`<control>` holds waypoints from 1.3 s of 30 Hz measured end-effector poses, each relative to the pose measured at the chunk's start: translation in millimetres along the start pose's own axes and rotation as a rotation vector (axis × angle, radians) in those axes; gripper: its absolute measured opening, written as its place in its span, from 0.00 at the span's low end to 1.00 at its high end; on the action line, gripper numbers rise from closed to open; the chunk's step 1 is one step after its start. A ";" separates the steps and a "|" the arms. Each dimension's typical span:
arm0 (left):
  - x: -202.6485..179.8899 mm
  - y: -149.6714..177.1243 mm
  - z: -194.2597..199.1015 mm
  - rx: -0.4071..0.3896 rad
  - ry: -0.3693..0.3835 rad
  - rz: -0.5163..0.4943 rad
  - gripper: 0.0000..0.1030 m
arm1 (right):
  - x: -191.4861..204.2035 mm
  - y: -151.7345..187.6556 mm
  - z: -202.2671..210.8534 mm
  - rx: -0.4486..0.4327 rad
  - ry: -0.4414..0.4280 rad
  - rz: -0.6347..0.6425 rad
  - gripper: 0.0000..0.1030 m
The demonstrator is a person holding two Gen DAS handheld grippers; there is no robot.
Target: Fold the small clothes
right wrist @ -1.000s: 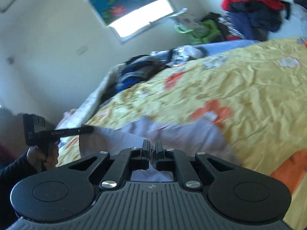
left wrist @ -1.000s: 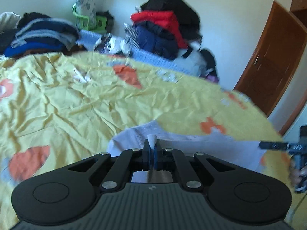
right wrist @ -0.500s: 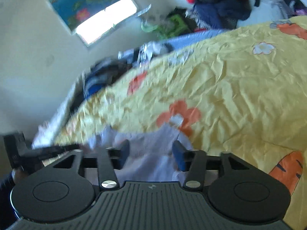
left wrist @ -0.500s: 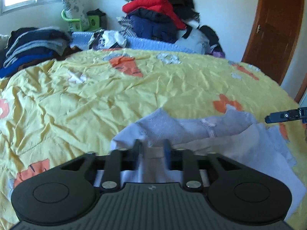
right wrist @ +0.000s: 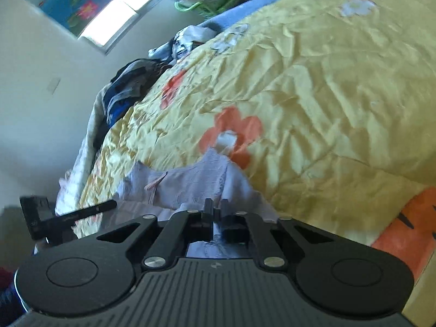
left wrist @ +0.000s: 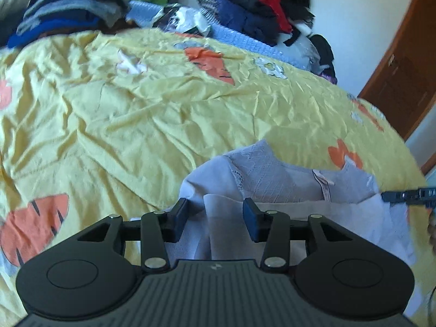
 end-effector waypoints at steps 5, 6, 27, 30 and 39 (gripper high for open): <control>-12.6 8.9 -2.9 -0.040 -0.078 -0.126 0.42 | 3.0 0.0 -2.3 -0.013 0.002 0.030 0.09; -15.7 10.4 -3.5 -0.046 -0.093 -0.153 0.41 | 3.3 -0.3 -1.7 -0.017 0.005 0.039 0.09; -31.8 12.7 0.3 -0.105 -0.181 -0.300 0.23 | 6.8 -3.1 3.4 -0.074 0.005 0.050 0.07; -32.9 12.1 1.1 -0.110 -0.182 -0.299 0.23 | 6.7 -4.2 5.1 -0.087 0.001 0.049 0.07; -21.8 -9.7 16.3 -0.145 -0.105 -0.172 0.09 | 2.9 -11.7 17.1 -0.155 -0.014 0.037 0.06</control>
Point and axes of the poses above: each gripper's, at about its wrist camera, not at the fingertips, and z roughly against the way its jaws point, x to its left, y to its underside, the point moved 3 cm from there along -z, roughly the way its jaws point, and after that the axes turned 14 degrees about z, right-handed, at the moved point
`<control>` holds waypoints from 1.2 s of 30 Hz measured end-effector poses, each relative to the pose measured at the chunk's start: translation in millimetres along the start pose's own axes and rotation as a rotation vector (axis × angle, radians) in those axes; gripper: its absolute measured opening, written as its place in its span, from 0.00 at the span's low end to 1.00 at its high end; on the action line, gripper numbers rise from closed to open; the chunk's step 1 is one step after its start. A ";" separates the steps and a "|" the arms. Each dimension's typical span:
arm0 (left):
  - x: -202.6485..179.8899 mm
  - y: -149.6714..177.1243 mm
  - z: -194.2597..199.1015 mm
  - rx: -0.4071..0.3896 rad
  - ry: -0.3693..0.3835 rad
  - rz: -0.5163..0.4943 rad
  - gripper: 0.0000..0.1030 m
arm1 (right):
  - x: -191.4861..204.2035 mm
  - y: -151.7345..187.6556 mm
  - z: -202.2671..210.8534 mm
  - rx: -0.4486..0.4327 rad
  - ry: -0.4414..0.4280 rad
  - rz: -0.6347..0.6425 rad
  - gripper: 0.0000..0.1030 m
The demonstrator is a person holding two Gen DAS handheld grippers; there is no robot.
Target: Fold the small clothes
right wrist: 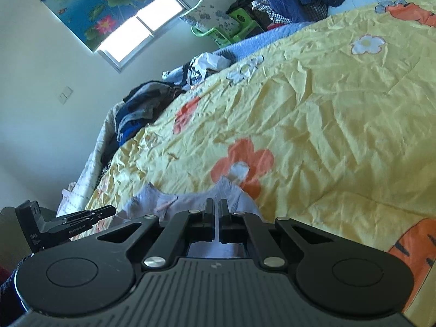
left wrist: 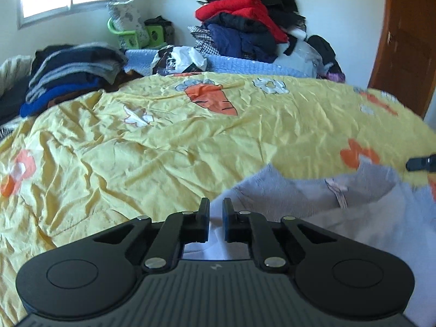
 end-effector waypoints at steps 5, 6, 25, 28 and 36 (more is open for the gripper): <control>13.4 -5.3 4.1 0.068 0.085 0.126 0.09 | -2.2 2.9 -3.7 0.048 -0.015 -0.045 0.16; 17.2 -3.9 5.9 0.078 0.098 0.157 0.10 | 0.3 5.1 -3.3 0.058 -0.014 -0.050 0.19; 31.4 13.7 -14.8 0.249 0.161 0.321 0.16 | -4.2 18.7 -9.7 0.117 -0.039 -0.100 0.41; 29.4 12.0 -16.7 0.254 0.163 0.320 0.22 | -5.0 19.0 -13.0 0.136 0.021 -0.075 0.43; 21.6 12.8 -19.4 0.218 0.148 0.265 0.17 | -0.5 20.9 -18.8 0.164 -0.006 -0.044 0.30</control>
Point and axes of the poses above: each gripper's, at about its wrist camera, not at the fingertips, and z roughly against the way its jaws point, x to its left, y to its underside, the point moved 3 cm from there along -z, roughly the way its jaws point, and after that the axes turned 14 degrees about z, right-handed, at the moved point
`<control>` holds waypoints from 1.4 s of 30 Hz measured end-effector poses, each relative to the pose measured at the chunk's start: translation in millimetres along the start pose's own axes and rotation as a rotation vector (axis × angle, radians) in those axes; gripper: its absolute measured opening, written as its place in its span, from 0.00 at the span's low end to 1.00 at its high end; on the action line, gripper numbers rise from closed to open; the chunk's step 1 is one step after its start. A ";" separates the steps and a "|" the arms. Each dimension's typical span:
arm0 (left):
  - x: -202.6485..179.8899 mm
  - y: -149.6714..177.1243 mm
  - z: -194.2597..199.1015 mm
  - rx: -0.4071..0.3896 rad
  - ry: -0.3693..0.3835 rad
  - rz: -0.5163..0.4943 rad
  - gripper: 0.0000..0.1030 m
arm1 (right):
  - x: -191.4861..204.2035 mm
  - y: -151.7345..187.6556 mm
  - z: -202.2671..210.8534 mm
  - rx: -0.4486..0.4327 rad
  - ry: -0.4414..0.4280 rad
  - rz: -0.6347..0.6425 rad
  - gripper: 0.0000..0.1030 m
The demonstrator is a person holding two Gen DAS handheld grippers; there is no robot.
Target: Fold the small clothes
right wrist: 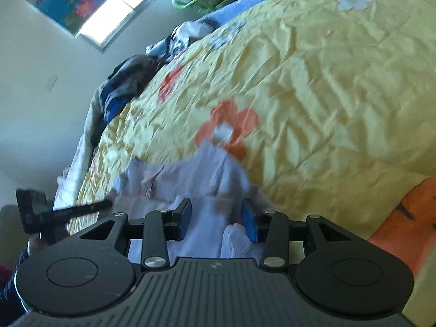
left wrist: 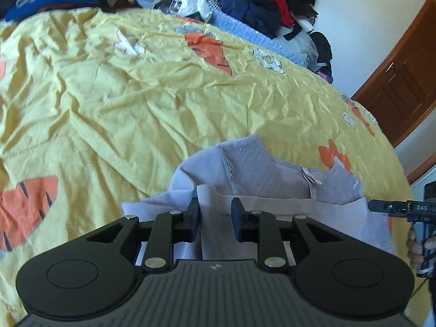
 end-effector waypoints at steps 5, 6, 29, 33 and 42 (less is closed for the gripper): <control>-15.4 -0.4 12.4 -0.125 -0.021 -0.092 0.04 | 12.0 -7.8 7.0 -0.080 0.040 0.096 0.08; -19.7 -0.9 17.8 -0.141 -0.007 -0.121 0.04 | 12.4 -10.9 13.7 -0.116 0.029 0.089 0.08; 59.4 91.7 90.7 -0.228 0.045 0.417 0.91 | 83.2 91.1 58.5 -0.177 -0.038 0.032 0.51; 48.0 84.1 73.9 -0.222 0.035 0.427 0.91 | 106.7 100.8 42.4 -0.146 -0.070 0.050 0.51; -5.9 78.2 32.5 -0.200 -0.108 0.150 0.18 | 112.0 111.6 33.6 -0.172 -0.160 -0.022 0.56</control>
Point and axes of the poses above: each gripper's, at about its wrist camera, not at the fingertips, and z roughly against the way its jaws point, x to its left, y to its underside, the point moved 3 cm from there along -z, roughly the way its jaws point, and after that the axes turned 14 degrees about z, right-handed, at the moved point
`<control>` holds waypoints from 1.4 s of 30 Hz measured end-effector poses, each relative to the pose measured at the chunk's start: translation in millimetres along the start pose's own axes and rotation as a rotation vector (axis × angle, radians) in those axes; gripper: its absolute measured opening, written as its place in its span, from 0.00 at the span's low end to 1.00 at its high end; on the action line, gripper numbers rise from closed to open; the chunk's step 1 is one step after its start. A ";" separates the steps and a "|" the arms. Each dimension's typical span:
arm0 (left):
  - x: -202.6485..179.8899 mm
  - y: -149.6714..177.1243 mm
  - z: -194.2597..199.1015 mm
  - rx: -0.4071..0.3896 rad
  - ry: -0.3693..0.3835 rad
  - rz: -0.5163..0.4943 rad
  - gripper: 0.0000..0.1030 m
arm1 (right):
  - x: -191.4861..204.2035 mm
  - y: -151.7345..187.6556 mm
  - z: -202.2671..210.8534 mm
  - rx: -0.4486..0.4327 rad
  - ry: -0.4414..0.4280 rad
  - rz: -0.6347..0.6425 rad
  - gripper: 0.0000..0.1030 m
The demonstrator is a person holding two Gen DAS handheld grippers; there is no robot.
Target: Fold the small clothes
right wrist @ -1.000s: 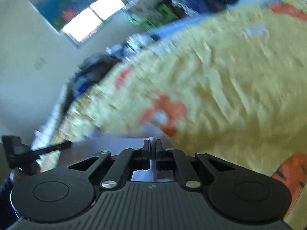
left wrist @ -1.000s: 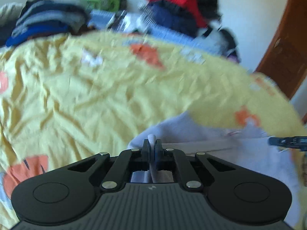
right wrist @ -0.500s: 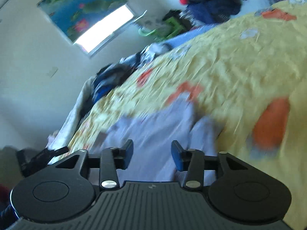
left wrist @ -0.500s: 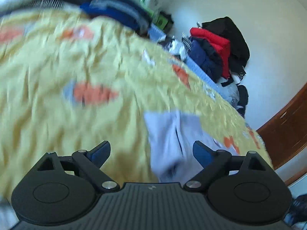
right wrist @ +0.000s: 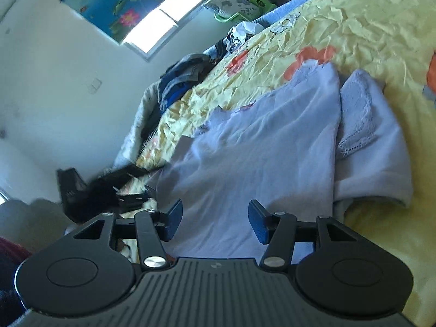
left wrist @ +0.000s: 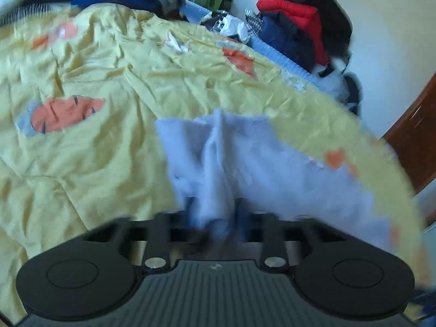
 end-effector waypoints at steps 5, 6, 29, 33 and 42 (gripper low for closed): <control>-18.5 -3.6 10.3 -0.020 -0.060 0.001 0.11 | -9.5 2.5 2.1 -0.037 -0.041 -0.054 0.58; -26.7 -5.9 12.7 -0.030 -0.055 -0.009 0.11 | -12.8 2.1 5.0 -0.059 -0.058 -0.079 0.58; -196.5 134.3 35.6 0.102 0.383 -0.574 0.63 | -78.9 -21.2 81.7 -0.358 -0.054 -0.321 0.64; -176.7 144.5 71.5 -0.085 0.266 -0.808 0.78 | -64.3 -45.1 43.5 -0.177 0.004 -0.233 0.69; -129.6 132.6 63.2 -0.054 0.151 -0.693 0.78 | -47.3 -49.3 -0.9 0.041 0.183 -0.115 0.50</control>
Point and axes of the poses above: each gripper's, at about its wrist camera, not at the fingertips, and z roughly against the way its jaws point, x to its left, y to its underside, the point moved 3 cm from there along -z, roughly the way its jaws point, and after that the axes turned 14 degrees about z, right-handed, at the moved point
